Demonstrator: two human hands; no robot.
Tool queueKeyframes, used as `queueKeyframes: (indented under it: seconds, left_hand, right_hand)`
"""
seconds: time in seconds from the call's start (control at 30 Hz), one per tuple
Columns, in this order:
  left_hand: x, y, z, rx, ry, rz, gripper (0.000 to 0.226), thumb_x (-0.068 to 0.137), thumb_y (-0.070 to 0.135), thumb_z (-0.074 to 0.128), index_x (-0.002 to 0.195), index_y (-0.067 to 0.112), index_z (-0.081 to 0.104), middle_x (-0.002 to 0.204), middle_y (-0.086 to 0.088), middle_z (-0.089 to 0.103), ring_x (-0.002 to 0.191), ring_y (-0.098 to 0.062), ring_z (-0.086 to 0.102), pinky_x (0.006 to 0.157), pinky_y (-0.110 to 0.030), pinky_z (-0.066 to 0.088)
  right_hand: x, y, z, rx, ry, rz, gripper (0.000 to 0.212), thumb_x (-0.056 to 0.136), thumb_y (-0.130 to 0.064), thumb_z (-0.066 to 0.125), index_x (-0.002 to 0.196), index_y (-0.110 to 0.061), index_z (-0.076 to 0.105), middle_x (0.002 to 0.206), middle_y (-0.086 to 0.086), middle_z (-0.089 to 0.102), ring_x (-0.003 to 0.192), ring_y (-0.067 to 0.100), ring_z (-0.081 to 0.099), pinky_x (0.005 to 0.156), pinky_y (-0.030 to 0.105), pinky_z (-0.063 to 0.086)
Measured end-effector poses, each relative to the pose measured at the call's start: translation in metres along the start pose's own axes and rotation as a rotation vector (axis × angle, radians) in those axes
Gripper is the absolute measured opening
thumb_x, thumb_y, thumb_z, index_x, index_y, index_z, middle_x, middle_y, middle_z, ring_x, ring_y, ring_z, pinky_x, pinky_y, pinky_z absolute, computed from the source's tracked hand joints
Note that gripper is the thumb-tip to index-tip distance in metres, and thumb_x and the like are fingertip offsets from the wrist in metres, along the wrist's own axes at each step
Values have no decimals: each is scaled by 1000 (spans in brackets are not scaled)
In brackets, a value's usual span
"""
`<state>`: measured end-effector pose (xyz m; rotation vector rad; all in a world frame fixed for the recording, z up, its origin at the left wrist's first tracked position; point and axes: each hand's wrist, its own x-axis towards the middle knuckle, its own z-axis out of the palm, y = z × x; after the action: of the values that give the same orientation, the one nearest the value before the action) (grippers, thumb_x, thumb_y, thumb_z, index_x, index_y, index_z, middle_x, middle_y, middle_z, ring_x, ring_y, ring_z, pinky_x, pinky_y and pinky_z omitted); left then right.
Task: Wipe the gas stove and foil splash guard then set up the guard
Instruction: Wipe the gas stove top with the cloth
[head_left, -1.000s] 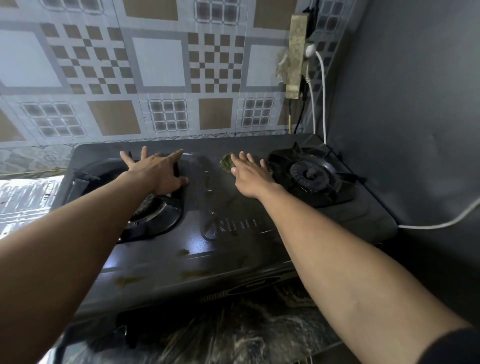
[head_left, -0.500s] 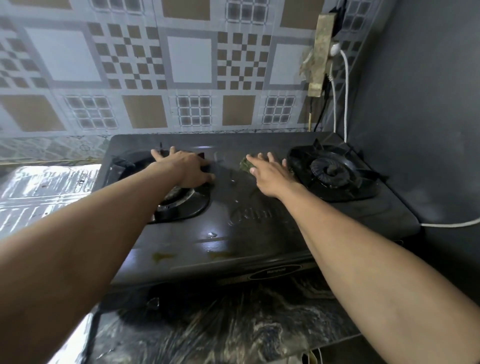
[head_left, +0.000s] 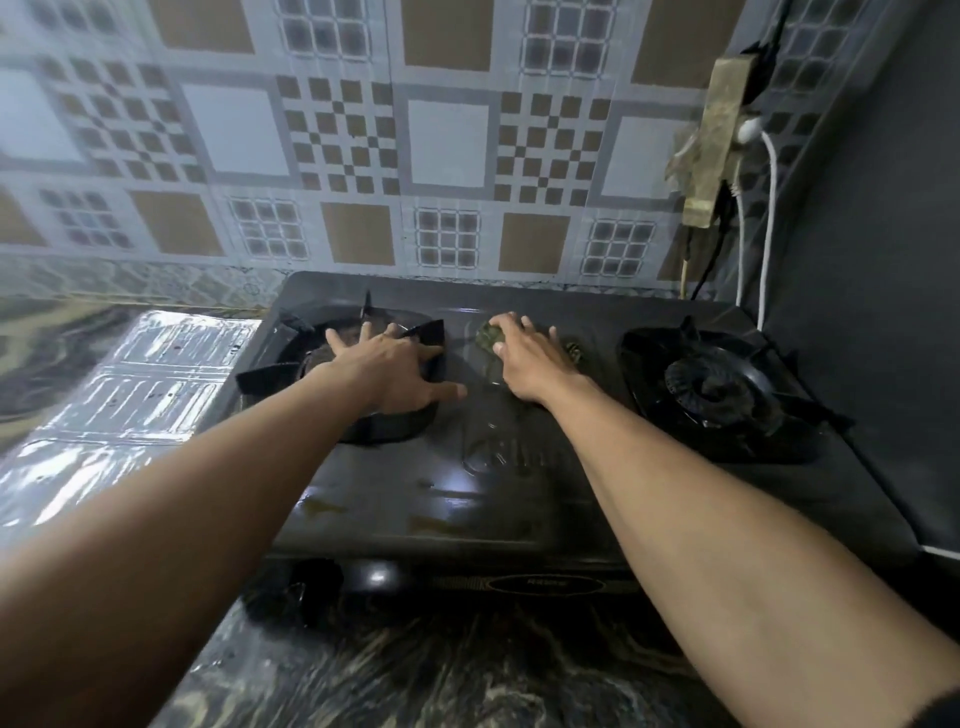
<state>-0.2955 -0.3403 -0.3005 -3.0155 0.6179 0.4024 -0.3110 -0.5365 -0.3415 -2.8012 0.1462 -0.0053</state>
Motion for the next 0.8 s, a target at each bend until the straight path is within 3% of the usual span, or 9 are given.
queueKeyframes:
  seconds: [0.2,0.43,0.67,0.8]
  left_hand:
    - [-14,0,10,-7,6,-43,100,69,93,42,154,46,19,165,-3,14,151,-38,5,110,-76,3]
    - [-20,2,10,-41,39,-50,101,69,90,49,154,41,24,164,0,21,152,-35,7,110,-75,6]
    - [-30,4,12,-76,73,2,99,71,84,56,153,38,28,164,2,20,152,-33,6,111,-74,7]
    - [-34,3,13,-98,71,25,101,68,83,61,153,39,30,164,3,19,152,-33,4,112,-73,7]
  right_hand:
    - [10,-5,5,-9,-53,-113,51,107,-14,33,155,-29,26,165,4,13,152,24,8,121,52,1]
    - [-10,-16,13,48,-42,-187,33,106,-15,35,136,-26,43,159,8,31,149,26,22,121,50,5]
    - [-27,-16,6,44,-78,-214,45,107,-17,35,150,-28,39,164,3,20,152,21,14,122,44,5]
    - [-37,-16,8,-23,-66,-208,48,106,-19,35,152,-33,35,164,-3,20,152,23,11,122,52,2]
